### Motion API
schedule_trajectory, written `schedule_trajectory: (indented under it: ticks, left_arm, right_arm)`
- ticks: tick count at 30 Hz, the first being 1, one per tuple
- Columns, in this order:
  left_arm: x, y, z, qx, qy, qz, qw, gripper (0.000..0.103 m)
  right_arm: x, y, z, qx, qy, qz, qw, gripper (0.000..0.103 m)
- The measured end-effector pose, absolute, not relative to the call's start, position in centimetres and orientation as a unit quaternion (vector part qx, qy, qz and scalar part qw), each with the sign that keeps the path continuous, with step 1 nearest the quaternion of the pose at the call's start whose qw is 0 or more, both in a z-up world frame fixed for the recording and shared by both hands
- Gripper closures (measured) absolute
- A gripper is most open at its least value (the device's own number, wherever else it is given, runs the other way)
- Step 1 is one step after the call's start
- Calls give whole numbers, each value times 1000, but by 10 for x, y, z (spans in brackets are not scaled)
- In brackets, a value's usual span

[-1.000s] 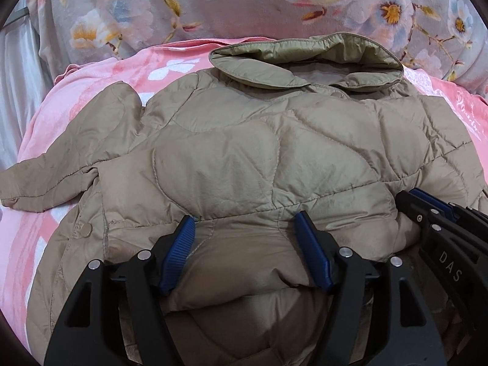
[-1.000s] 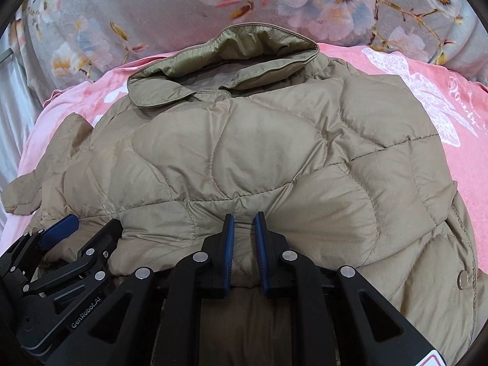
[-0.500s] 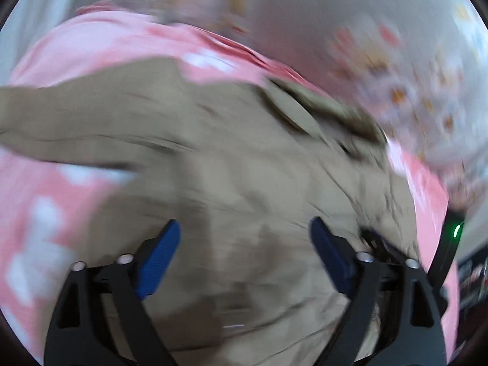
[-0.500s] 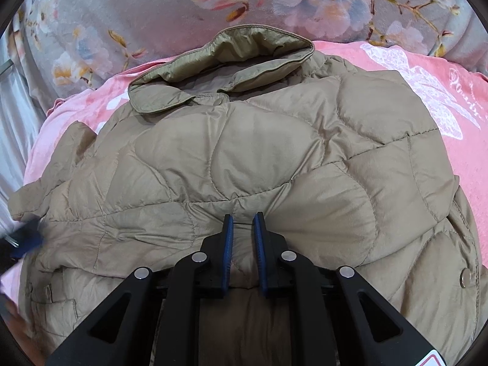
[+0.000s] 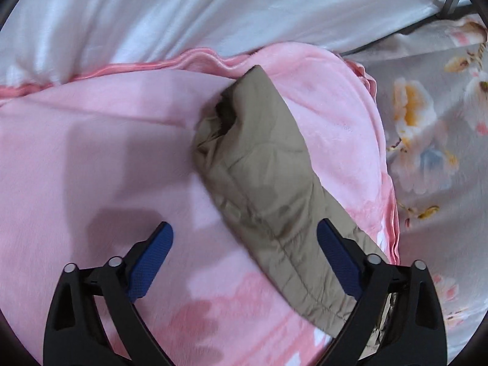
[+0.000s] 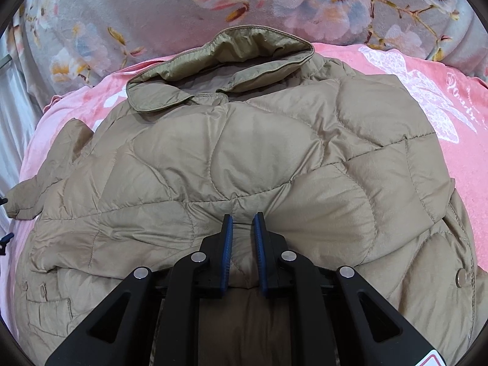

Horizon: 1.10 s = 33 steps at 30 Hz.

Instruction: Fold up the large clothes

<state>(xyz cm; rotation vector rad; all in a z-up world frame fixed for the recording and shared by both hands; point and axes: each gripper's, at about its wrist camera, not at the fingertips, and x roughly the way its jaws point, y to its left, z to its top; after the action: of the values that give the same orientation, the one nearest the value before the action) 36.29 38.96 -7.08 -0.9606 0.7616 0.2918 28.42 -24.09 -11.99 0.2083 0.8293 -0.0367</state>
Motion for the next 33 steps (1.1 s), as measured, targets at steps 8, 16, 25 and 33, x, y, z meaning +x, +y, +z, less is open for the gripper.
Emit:
schedule_trajectory:
  ticks: [8,16,25,33]
  left_arm:
    - [382,359,-44,-362,363,114,851,95]
    - [360,207,103,-192,270,-26,943,98]
    - [318,-49,133,-45,282,-246,926,98]
    - [313,-172,-13,-28,441,-254,861,75]
  right_arm:
    - [285,-241,-120,99,402,-19,910,91]
    - [270,-230,-104,71,385,-54,919,71]
    - [156,-281,-36,137,315,-67,937,39]
    - [87,-335,-60,179,330,-106,921,36]
